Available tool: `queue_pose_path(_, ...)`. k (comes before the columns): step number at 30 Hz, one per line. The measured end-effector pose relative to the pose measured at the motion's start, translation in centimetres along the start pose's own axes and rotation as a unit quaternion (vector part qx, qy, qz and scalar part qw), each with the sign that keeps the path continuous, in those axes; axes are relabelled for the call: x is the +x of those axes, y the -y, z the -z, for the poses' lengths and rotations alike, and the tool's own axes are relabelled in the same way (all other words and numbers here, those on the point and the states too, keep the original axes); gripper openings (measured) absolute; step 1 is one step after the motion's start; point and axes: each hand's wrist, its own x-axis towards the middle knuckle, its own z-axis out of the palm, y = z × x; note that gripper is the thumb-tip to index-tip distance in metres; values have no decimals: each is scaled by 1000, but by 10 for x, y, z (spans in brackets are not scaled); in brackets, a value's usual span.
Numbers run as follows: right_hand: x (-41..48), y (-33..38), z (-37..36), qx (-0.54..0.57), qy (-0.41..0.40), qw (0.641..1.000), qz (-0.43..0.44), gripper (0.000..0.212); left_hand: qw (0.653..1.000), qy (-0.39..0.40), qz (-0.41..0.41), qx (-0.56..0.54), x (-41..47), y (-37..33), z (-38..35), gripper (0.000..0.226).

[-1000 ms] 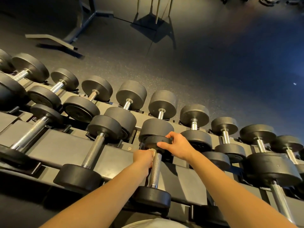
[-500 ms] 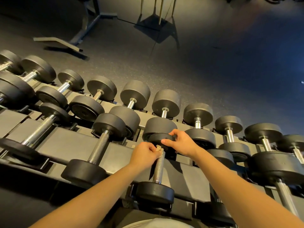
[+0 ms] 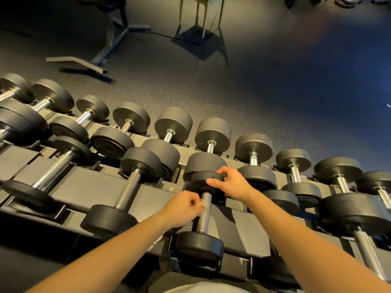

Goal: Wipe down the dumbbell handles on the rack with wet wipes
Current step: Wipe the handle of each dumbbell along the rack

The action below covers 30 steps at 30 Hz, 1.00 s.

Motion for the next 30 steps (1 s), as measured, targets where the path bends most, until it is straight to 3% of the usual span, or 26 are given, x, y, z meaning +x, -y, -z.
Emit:
queue_pose_path(2, -4, 0, 2, 29, 13, 999, 4, 35, 995, 82, -13, 53, -10, -2, 6, 22)
queue_pose_path(4, -9, -3, 3, 62, 15, 998, 3, 31, 993, 82, -29, 81, -17, -7, 4, 26)
queue_pose_path(8, -16, -3, -1, 102, -18, 995, 13, 26, 989, -142, -43, 27, -2, -22, -15, 29)
queue_pose_path(11, -17, -5, -5, 117, -35, 992, 19, 23, 965, -222, -89, 110, 16, -23, -21, 16)
queue_pose_path(14, -18, -12, -8, 120, -47, 991, 30, 23, 961, -151, -140, 184, 9, -23, -21, 14)
queue_pose_path(18, -14, -19, -11, 123, -49, 991, 25, 35, 975, 113, -65, 182, -14, -31, -2, 21)
queue_pose_path(19, -13, -20, -11, 125, -48, 991, 24, 35, 969, 148, -56, 190, -17, -32, 1, 22)
queue_pose_path(21, -12, -20, -11, 130, -47, 990, 27, 36, 961, 114, -75, 241, -15, -34, 0, 24)
queue_pose_path(23, -11, -21, -11, 134, -50, 989, 32, 36, 949, 7, -129, 288, -1, -35, -4, 19)
queue_pose_path(26, -11, -22, -12, 143, -56, 988, 29, 35, 891, -108, -222, 380, 22, -32, -8, 25)
queue_pose_path(28, -11, -25, -13, 156, -56, 986, 27, 37, 870, -110, -239, 418, 25, -28, -12, 29)
queue_pose_path(30, -11, -26, -13, 161, -58, 985, 29, 39, 880, -60, -220, 416, 17, -28, -19, 16)
